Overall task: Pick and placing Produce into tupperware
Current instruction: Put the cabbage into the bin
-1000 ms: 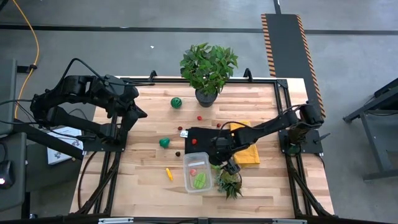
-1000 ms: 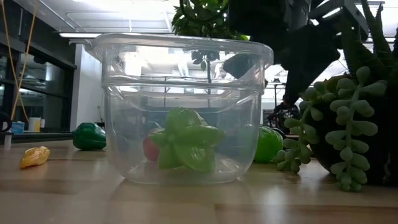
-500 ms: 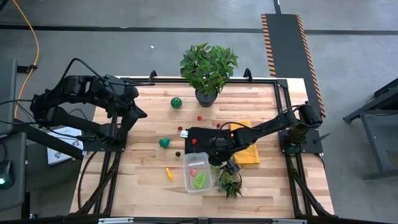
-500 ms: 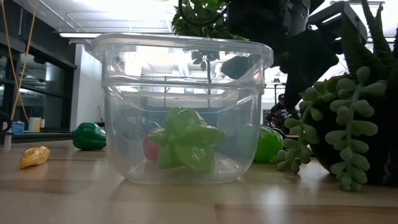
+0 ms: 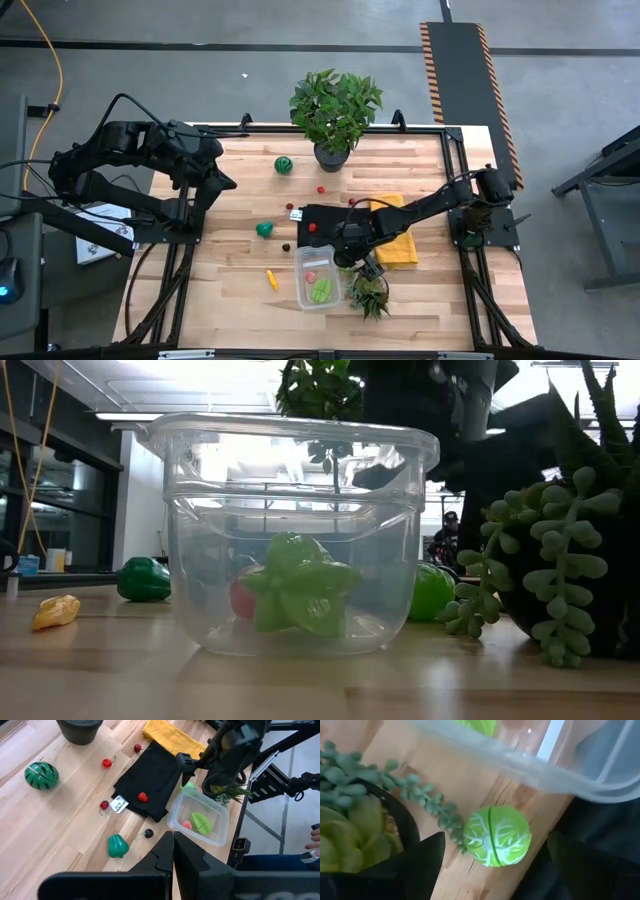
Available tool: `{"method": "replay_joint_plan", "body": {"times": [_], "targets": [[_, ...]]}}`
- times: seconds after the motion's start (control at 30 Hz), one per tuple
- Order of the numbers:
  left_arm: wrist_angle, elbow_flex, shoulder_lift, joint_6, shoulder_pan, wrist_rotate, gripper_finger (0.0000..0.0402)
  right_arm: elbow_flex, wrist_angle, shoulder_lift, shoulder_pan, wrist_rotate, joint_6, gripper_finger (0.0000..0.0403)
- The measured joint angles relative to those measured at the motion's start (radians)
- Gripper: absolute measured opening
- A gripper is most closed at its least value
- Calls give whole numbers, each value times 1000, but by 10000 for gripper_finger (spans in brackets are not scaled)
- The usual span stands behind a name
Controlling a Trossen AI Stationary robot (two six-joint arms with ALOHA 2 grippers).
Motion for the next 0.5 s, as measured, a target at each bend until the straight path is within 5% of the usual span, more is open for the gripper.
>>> {"method": "replay_joint_plan", "body": {"times": [0.5], "targets": [[-1, 0, 0, -1, 0, 0, 1, 0, 47, 70, -1, -1, 8, 343]]}}
